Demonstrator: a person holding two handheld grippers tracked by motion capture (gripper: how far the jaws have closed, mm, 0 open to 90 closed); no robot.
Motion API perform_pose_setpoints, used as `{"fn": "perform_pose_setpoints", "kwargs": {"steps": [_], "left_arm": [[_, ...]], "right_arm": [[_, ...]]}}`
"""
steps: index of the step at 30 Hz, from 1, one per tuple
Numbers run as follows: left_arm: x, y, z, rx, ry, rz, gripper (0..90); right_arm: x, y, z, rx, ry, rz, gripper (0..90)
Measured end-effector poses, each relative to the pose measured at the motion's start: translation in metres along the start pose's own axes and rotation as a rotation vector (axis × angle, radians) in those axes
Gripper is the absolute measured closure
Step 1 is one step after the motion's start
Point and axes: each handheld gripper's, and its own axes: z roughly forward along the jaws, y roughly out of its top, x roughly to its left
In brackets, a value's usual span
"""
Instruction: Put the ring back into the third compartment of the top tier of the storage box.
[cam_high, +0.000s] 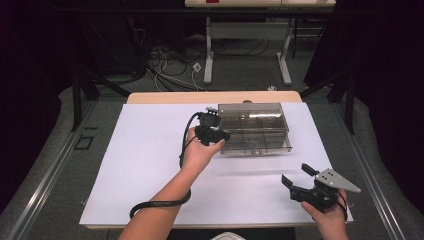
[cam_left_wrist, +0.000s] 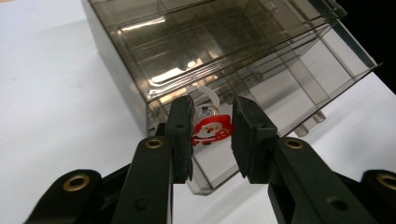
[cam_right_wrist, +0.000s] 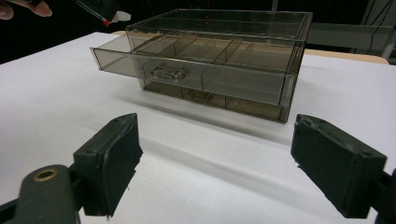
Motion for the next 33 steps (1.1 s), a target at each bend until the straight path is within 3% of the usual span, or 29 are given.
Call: {"fn": "perform_pose_setpoints", "kwargs": {"steps": [14, 33], "left_arm": [[-0.028, 0.016, 0.011, 0.0, -0.033, 0.034, 69.0], [-0.054, 0.026, 0.03, 0.014, -0.06, 0.075, 69.1]], "right_arm": [[0.0, 0.0, 0.0, 0.0, 0.003, 0.002, 15.1], [0.0, 0.0, -0.001, 0.0, 0.005, 0.009, 15.1]]}}
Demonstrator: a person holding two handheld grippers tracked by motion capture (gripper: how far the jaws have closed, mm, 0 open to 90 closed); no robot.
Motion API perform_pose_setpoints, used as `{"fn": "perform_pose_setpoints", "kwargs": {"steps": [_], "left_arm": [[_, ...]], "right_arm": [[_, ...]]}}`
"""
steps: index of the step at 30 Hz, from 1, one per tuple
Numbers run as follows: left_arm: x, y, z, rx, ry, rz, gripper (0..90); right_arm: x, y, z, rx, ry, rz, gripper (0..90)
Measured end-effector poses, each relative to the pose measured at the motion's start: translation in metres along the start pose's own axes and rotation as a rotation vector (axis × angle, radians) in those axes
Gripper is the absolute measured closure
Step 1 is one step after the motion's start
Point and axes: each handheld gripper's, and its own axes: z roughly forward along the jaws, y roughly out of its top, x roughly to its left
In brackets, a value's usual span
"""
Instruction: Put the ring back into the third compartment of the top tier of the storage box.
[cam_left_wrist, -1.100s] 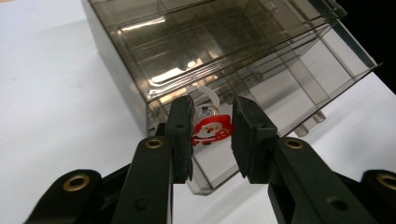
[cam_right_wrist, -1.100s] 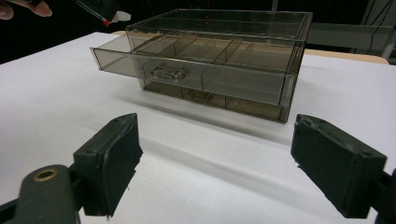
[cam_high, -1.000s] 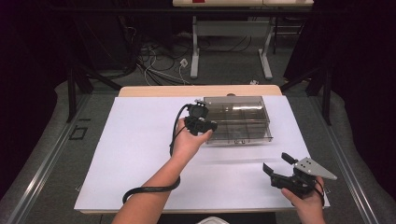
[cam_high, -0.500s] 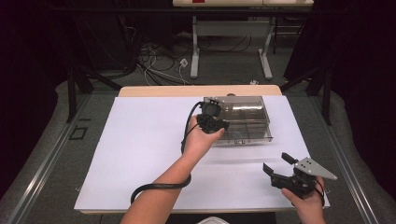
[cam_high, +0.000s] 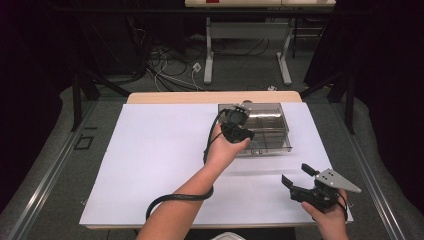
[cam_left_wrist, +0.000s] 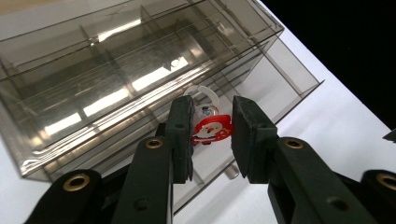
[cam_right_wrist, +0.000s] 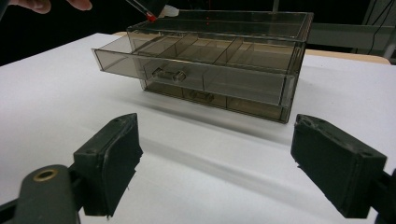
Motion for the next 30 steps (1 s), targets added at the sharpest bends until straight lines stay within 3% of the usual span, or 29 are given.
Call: {"fn": "perform_pose_setpoints", "kwargs": {"steps": [8, 14, 30], "left_arm": [[-0.014, 0.006, 0.008, 0.01, -0.019, 0.025, 69.0], [-0.023, 0.009, 0.014, 0.006, -0.024, 0.021, 69.1], [-0.039, 0.01, 0.03, 0.007, -0.049, 0.065, 69.0]], "right_arm": [[0.0, 0.0, 0.0, -0.003, 0.0, 0.003, 15.1], [0.0, 0.0, 0.0, -0.01, -0.003, -0.002, 15.1], [-0.001, 0.0, -0.001, -0.01, 0.002, -0.001, 15.1]]}}
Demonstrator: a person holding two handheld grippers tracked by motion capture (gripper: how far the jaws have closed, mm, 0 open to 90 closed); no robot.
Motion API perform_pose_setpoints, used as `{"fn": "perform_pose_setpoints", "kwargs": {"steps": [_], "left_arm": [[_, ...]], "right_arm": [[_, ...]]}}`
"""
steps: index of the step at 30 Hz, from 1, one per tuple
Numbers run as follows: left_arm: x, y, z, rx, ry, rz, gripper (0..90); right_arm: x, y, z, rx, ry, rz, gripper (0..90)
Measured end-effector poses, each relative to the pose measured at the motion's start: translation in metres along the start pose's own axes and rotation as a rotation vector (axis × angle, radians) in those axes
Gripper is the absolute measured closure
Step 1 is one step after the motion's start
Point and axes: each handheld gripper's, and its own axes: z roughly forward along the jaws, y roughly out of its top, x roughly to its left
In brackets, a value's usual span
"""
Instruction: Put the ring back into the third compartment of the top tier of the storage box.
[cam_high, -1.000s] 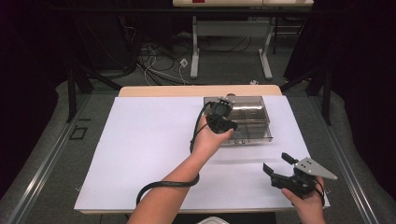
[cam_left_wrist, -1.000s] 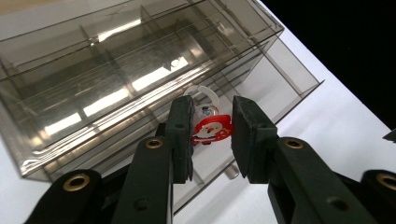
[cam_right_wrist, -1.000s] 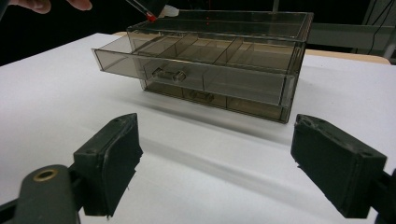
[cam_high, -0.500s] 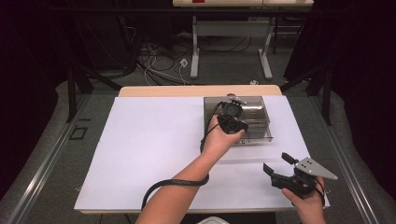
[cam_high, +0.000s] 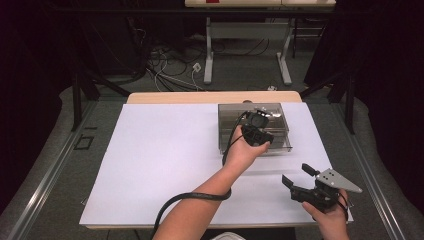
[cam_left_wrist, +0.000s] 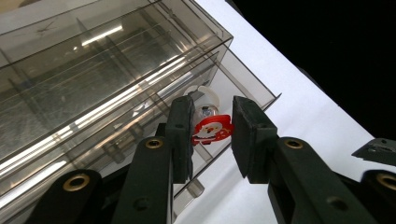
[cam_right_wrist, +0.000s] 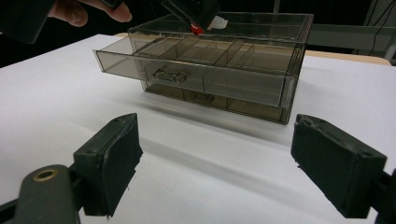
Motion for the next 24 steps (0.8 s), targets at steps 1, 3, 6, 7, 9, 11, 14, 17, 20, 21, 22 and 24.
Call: {"fn": "perform_pose_setpoints", "kwargs": {"steps": [1, 3, 6, 7, 9, 11, 14, 17, 20, 21, 22, 24], "left_arm": [[-0.001, -0.001, 0.002, -0.012, 0.004, -0.001, 69.0], [-0.002, -0.001, 0.003, -0.016, 0.005, 0.006, 69.0], [-0.004, -0.002, 0.005, -0.034, 0.004, 0.009, 69.0], [-0.005, -0.002, 0.005, -0.039, 0.006, 0.014, 69.1], [-0.005, -0.002, 0.006, -0.046, 0.003, 0.019, 69.1], [-0.006, -0.003, 0.007, -0.056, 0.006, 0.022, 69.1], [-0.007, -0.004, 0.01, -0.067, 0.002, 0.028, 69.1], [-0.009, -0.005, 0.012, -0.073, 0.004, 0.033, 69.1], [-0.011, -0.007, 0.016, -0.084, 0.005, 0.036, 69.0], [-0.012, -0.007, 0.017, -0.081, 0.006, 0.04, 69.0], [-0.013, -0.007, 0.019, -0.086, 0.005, 0.04, 69.0], [-0.015, -0.008, 0.021, -0.077, 0.005, 0.043, 69.1]], "right_arm": [[0.0, 0.0, 0.0, -0.002, 0.001, -0.006, 15.1], [0.0, 0.0, 0.0, -0.001, 0.001, 0.0, 15.1], [0.001, 0.0, -0.001, 0.004, 0.002, 0.002, 15.1], [0.0, 0.0, -0.001, 0.004, 0.002, 0.001, 15.1], [0.0, 0.0, 0.0, 0.002, 0.003, 0.0, 15.1], [0.0, 0.0, 0.0, -0.003, 0.005, -0.003, 15.1], [0.0, 0.0, -0.001, 0.001, 0.005, -0.003, 15.1], [0.0, 0.0, 0.0, 0.001, 0.007, -0.003, 15.1], [0.0, 0.0, 0.0, 0.005, 0.007, -0.002, 15.1], [0.0, 0.0, 0.0, 0.003, 0.008, -0.005, 15.1], [0.0, 0.0, 0.0, 0.004, 0.008, -0.005, 15.1], [0.0, 0.0, 0.0, 0.003, 0.008, -0.007, 15.1]]}}
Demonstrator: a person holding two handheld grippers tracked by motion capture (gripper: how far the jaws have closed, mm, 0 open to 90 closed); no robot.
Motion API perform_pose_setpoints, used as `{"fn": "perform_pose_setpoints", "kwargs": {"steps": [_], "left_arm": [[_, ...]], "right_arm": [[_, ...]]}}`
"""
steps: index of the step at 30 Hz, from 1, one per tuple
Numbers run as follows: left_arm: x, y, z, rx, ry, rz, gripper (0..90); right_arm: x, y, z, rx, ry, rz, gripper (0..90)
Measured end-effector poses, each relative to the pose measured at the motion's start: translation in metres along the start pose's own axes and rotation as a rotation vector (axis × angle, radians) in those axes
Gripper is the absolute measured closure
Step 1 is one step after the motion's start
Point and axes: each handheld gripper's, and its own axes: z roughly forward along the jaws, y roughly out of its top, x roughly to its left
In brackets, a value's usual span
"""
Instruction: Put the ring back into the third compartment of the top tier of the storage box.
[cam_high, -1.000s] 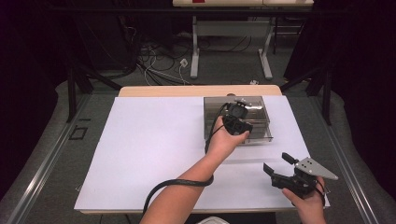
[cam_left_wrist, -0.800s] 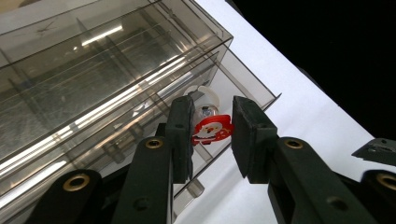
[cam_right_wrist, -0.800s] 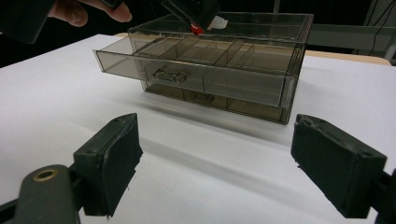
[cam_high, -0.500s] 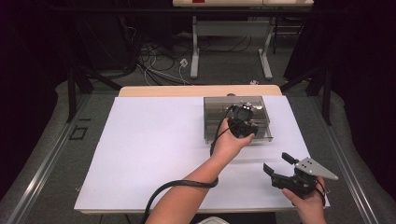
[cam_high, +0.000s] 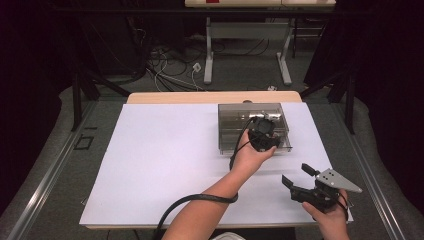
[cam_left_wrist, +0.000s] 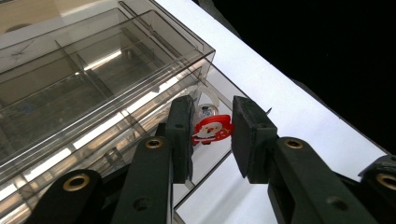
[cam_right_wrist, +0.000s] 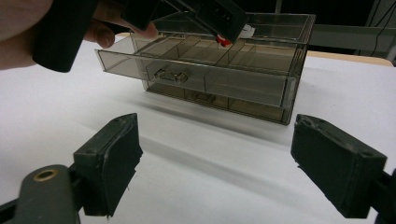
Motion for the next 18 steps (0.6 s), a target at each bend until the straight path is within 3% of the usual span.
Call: {"fn": "perform_pose_setpoints", "kwargs": {"steps": [1, 7, 18], "left_arm": [[-0.0024, -0.0017, 0.0033, -0.021, 0.007, -0.004, 69.1], [-0.0081, -0.0052, 0.0093, -0.013, 0.02, 0.039, 69.0], [-0.0079, -0.0047, 0.0113, -0.021, 0.023, 0.025, 68.6]], "right_arm": [[0.0, 0.0, 0.0, 0.001, -0.001, 0.0, 15.1], [0.0004, -0.0001, 0.0004, -0.001, 0.0, -0.006, 15.1], [0.0003, 0.0, 0.0005, 0.0, 0.004, -0.007, 15.1]]}}
